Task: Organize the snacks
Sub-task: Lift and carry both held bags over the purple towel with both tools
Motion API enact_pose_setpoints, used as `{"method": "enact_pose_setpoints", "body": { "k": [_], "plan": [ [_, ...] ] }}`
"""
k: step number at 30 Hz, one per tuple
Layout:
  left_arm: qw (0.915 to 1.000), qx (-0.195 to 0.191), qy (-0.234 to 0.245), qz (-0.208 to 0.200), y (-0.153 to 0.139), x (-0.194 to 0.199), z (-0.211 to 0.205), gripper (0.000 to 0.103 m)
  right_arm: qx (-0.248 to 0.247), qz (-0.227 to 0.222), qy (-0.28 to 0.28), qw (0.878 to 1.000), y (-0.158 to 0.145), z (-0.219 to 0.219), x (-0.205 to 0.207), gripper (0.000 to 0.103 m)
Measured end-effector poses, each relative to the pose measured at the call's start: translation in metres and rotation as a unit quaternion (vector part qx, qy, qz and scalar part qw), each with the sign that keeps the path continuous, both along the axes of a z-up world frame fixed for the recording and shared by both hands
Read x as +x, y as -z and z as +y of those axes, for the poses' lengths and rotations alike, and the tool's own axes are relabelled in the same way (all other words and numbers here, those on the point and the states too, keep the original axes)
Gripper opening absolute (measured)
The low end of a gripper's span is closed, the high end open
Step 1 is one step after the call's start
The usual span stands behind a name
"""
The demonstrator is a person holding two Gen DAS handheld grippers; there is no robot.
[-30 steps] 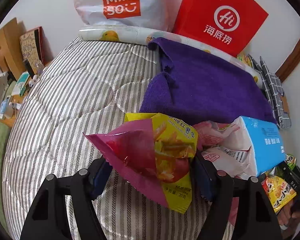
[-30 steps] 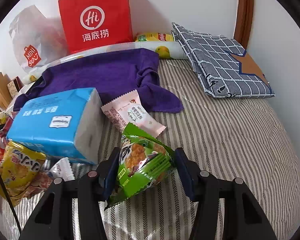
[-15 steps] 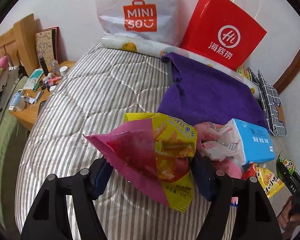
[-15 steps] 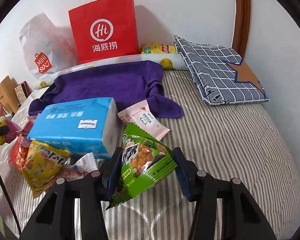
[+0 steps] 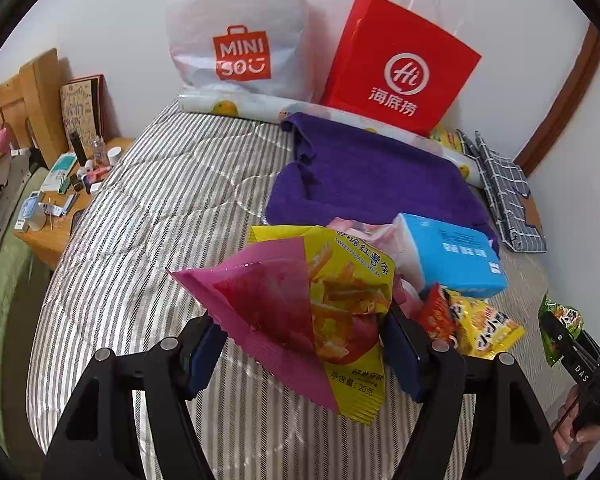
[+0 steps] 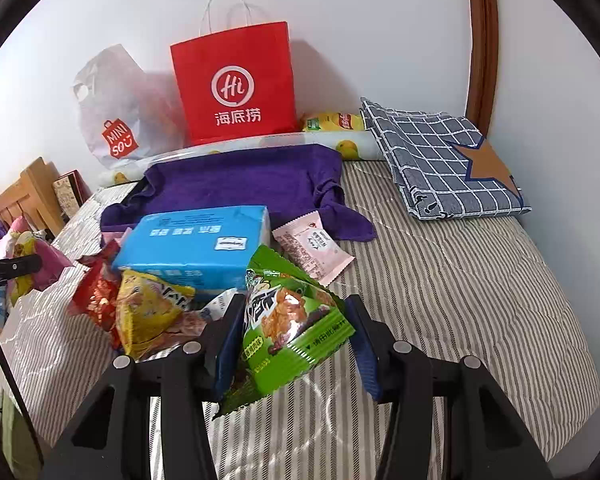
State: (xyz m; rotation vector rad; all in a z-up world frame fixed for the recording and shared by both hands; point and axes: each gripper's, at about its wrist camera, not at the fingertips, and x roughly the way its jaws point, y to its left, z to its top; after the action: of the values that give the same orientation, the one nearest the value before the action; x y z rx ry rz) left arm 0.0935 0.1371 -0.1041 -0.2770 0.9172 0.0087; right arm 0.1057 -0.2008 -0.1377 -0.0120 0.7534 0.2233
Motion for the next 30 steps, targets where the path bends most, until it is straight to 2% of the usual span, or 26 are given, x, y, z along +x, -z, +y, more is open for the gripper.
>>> {"method": "enact_pose_setpoints", "body": {
  "k": [8,16,30],
  "plan": [
    [0.9997,-0.008,0.024,-0.008,-0.013,-0.012,-0.029,0.071,0.000,-0.010,-0.021,1.000,-0.014,0.018,-0.013,0.047],
    [0.9988,0.000,0.045,-0.019,-0.032,-0.010,-0.058,0.071,0.001,-0.023,-0.044,0.999,-0.032,0.038,-0.015,0.047],
    [0.9980,0.002,0.056,-0.028,-0.064,0.028,-0.077,0.071,0.009,-0.037,-0.048,0.998,-0.061,0.046,0.025,0.047]
  ]
}}
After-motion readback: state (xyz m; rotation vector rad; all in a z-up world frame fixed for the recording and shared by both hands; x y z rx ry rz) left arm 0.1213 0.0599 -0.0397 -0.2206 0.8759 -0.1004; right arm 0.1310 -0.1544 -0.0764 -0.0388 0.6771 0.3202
